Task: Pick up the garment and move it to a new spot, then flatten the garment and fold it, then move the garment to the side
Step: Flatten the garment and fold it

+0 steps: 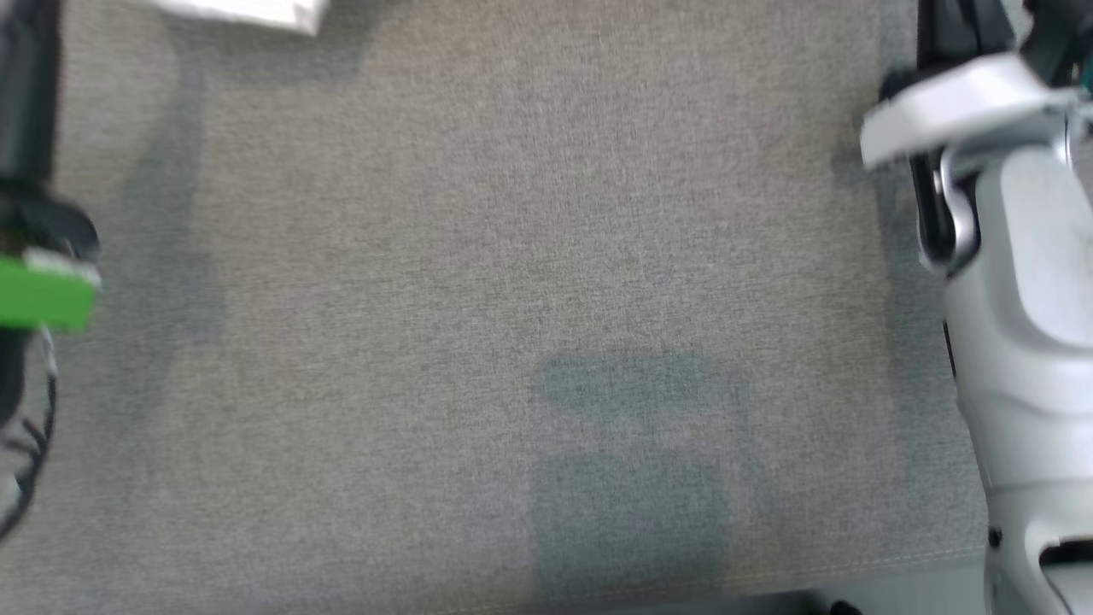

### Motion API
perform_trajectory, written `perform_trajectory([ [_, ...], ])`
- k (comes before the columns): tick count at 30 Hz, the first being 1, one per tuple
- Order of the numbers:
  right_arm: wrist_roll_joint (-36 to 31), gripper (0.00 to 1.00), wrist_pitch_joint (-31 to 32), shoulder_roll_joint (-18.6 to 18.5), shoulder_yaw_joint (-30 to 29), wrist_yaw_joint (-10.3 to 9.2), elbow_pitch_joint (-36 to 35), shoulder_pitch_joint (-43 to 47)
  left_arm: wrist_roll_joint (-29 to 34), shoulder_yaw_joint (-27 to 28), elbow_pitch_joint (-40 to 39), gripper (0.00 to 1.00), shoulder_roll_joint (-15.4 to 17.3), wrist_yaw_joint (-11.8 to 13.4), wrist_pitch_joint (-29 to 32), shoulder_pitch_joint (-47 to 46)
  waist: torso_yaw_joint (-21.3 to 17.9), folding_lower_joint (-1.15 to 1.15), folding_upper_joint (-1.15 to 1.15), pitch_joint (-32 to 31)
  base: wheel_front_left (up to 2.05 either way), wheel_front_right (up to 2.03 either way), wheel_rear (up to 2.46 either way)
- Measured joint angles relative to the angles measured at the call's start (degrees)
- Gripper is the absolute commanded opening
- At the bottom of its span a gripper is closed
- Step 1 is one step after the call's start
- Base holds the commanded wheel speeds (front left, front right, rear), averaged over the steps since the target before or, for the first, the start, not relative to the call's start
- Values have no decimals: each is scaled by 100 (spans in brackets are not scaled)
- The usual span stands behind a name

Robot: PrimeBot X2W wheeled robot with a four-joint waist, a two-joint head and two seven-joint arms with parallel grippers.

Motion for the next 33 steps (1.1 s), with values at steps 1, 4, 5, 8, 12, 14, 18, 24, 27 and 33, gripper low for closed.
perform_trajectory([
  [1, 100, 0, 0, -70, -3, 0, -49, 261, -75, 38, -118, 0, 23, 0, 0, 333, 20, 0, 0, -113, 0, 0, 0],
  [4, 403, 0, -1, -221, 33, 0, -190, 933, -170, 216, -327, 0, 46, 0, -1, 1325, 47, -1, 0, -478, 0, 0, 0],
  [5, 498, 0, 0, -277, 58, 1, -220, 1162, -178, 235, -402, 0, 32, 0, 0, 1649, 48, -1, 0, -605, 0, 0, 0],
  [8, 759, 0, 0, -459, 162, 2, -296, 1763, -148, 238, -576, 0, -9, 0, 0, 2422, 47, -1, 0, -971, 0, 0, 0],
  [12, 1089, 0, -1, -679, 224, 3, -499, 2390, 167, 347, -597, 0, -129, 0, 0, 3259, 45, -1, 0, -1421, 0, 0, 0],
  [14, 1171, 0, -1, -828, 244, 3, -578, 2723, 237, 405, -595, 0, -294, -1, 0, 3627, 49, -1, 0, -1630, 0, 0, 0],
  [18, 1271, 0, -1, -1003, 238, 4, -831, 3327, 609, 597, -560, 0, -537, -1, 0, 4190, 71, -1, 0, -1999, 0, 0, 0],
  [24, 1427, 0, -1, -1176, 155, 4, -1194, 4175, 704, 509, -649, 0, -797, -2, 0, 4829, 138, -1, 0, -2409, 0, 0, 0],
  [27, 1477, 0, 0, -1292, 115, 4, -1390, 4550, 702, 412, -828, 0, -791, 45, 27, 5128, 164, -1, 0, -2598, 0, 0, 0],
  [33, 1405, 0, 68, -1304, 272, 4, -1346, 4566, 659, 354, -869, 0, -831, 162, 211, 5059, 97, -1, 0, -2627, 0, 0, 0],
])
